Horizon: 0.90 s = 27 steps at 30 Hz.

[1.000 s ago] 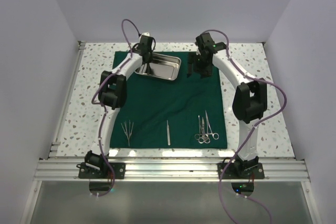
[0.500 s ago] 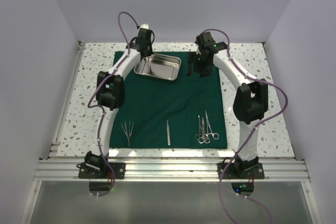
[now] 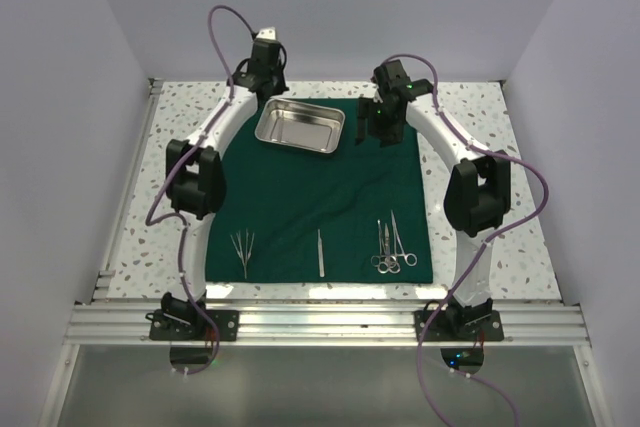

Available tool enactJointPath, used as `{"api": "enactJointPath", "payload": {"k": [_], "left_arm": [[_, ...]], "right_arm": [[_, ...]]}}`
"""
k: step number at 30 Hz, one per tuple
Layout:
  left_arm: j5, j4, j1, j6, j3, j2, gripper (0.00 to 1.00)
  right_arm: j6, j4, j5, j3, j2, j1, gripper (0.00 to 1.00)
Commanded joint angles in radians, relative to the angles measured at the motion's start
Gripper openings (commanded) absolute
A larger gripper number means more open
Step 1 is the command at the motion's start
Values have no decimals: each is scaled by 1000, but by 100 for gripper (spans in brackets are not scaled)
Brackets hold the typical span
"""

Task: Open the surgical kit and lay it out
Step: Pick up the medical item from the container.

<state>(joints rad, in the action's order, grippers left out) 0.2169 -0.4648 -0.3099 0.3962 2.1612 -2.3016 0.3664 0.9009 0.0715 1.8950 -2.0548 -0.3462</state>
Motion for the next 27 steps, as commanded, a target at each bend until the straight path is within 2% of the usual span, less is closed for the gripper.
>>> {"api": "enactJointPath", "payload": {"k": [1, 4, 5, 8, 12, 19, 27], "left_arm": [[-5, -20, -3, -19, -37, 56, 0], [-22, -24, -3, -20, -50, 19, 32], [-27, -26, -3, -23, -52, 11, 47], [-22, -29, -12, -33, -61, -24, 58], [-11, -21, -15, -36, -51, -90, 59], [-7, -12, -15, -39, 136, -269, 56], [10, 11, -6, -46, 209, -370, 55]], "right_arm": [[0, -13, 28, 53, 15, -2, 72], [0, -7, 25, 64, 15, -4, 71], [-6, -5, 18, 67, 16, -4, 72], [-12, 0, 7, 56, 27, -4, 71], [-20, -2, -4, 27, 42, -2, 72], [-29, 0, -21, -40, 68, -1, 72], [-32, 3, -21, -66, 73, -1, 72]]}}
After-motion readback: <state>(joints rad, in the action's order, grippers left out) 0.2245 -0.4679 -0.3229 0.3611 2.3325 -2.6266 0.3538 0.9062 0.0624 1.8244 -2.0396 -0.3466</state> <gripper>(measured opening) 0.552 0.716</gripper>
